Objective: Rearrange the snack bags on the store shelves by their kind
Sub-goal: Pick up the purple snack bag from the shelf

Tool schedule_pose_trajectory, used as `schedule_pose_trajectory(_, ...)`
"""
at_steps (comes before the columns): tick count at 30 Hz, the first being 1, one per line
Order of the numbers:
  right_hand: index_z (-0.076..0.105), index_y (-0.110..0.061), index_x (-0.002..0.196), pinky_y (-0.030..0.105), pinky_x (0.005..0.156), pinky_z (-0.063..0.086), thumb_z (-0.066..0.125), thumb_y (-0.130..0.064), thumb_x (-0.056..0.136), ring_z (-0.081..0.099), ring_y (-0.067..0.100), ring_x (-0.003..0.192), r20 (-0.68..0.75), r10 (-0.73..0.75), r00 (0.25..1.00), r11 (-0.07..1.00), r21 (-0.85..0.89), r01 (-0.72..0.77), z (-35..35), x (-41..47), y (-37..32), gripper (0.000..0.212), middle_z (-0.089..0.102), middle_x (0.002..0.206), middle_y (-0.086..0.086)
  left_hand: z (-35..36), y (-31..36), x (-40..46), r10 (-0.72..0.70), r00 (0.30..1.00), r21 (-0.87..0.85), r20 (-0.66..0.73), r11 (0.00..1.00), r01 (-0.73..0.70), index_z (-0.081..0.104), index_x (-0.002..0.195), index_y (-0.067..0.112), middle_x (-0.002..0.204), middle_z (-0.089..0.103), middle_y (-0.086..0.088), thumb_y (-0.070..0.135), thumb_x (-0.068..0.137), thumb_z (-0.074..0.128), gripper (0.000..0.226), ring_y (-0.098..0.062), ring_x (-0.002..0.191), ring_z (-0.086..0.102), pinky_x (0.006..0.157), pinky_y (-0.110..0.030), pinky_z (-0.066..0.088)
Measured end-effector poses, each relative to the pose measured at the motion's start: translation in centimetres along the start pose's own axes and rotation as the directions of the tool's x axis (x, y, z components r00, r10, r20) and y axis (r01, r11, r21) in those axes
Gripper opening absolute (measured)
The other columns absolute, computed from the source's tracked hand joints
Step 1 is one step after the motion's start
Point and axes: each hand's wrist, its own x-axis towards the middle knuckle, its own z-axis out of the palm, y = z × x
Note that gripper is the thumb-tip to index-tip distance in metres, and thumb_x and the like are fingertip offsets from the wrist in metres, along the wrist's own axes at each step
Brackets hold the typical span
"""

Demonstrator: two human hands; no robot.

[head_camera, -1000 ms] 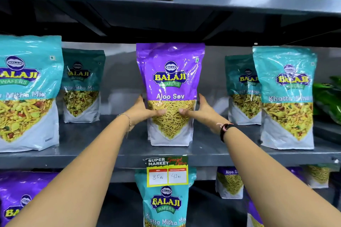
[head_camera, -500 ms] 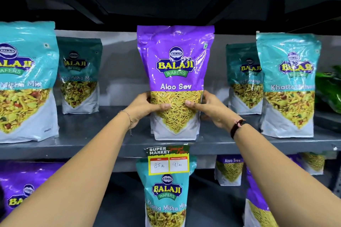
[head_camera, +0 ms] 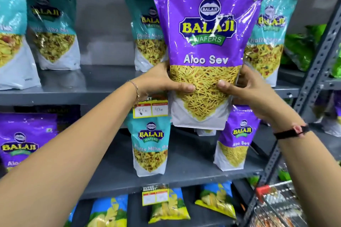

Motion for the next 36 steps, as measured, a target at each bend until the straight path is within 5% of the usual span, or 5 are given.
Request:
schedule_pose_trajectory(7, 0.056, -0.032, 0.087, 0.01, 0.07, 0.051, 0.073, -0.071, 0.034, 0.064, -0.006, 0.079, -0.135, 0.109, 0.985, 0.993, -0.02, -0.113, 0.1, -6.7, 7.5, 0.068, 0.072, 0.081, -0.026, 6.4, -6.3, -1.9, -0.057, 0.998, -0.046, 0.031, 0.997, 0.058, 0.049, 0.087, 0.028, 0.089, 0.058, 0.017, -0.003, 0.058, 0.077, 0.051, 0.021, 0.065, 0.056, 0.062, 0.002, 0.044)
schedule_pose_trajectory(10, 0.055, -0.031, 0.088, 0.009, 0.067, 0.051, 0.073, -0.072, 0.032, 0.063, -0.006, 0.076, -0.186, 0.182, 0.965, 0.983, -0.001, -0.186, 0.6, -9.4, 11.6, 0.072, 0.071, 0.082, -0.028, 9.0, -9.9, -2.4, -0.093, 0.994, -0.083, 0.048, 0.992, 0.097, 0.045, 0.099, 0.026, 0.09, 0.054, 0.021, -0.003, 0.056, 0.078, 0.061, 0.023, 0.068, 0.052, 0.063, 0.005, 0.04)
schedule_pose_trajectory(19, 0.056, -0.037, 0.094, 0.029, 0.078, 0.054, 0.079, -0.059, 0.038, 0.064, 0.01, 0.087, -0.3, 0.348, 0.888, 0.935, 0.044, -0.352, 3.9, -13.7, 22.8, 0.065, 0.068, 0.098, 0.002, 14.8, -21.0, -1.8, -0.284, 0.956, -0.221, 0.079, 0.93, 0.295, 0.043, 0.111, 0.011, 0.094, 0.056, 0.01, -0.019, 0.062, 0.066, 0.062, 0.02, 0.068, 0.056, 0.064, -0.002, 0.046)
schedule_pose_trajectory(25, 0.051, -0.008, 0.099, 0.005, 0.062, 0.041, 0.075, -0.002, 0.066, 0.053, -0.016, 0.068, -0.368, 0.337, 0.867, 0.935, 0.022, -0.354, 6.1, -11.9, 27.0, 0.041, 0.054, 0.081, -0.01, 15.3, -25.8, 0.3, -0.413, 0.908, -0.274, -0.066, 0.883, 0.382, 0.034, 0.129, 0.011, 0.124, 0.048, -0.004, -0.009, 0.066, 0.069, 0.075, -0.01, 0.109, 0.046, 0.091, -0.024, 0.045)
schedule_pose_trajectory(36, 0.039, -0.011, 0.117, 0.013, 0.088, 0.045, 0.073, -0.025, 0.063, 0.056, -0.006, 0.1, -0.318, 0.388, 0.865, 0.922, 0.123, -0.368, 8.7, -8.7, 32.0, 0.065, 0.059, 0.108, -0.005, 17.2, -30.8, 2.3, -0.477, 0.842, -0.341, -0.253, 0.858, 0.384, 0.029, 0.131, 0.019, 0.126, 0.051, -0.007, -0.011, 0.078, 0.053, 0.066, -0.021, 0.116, 0.047, 0.103, -0.039, 0.037)
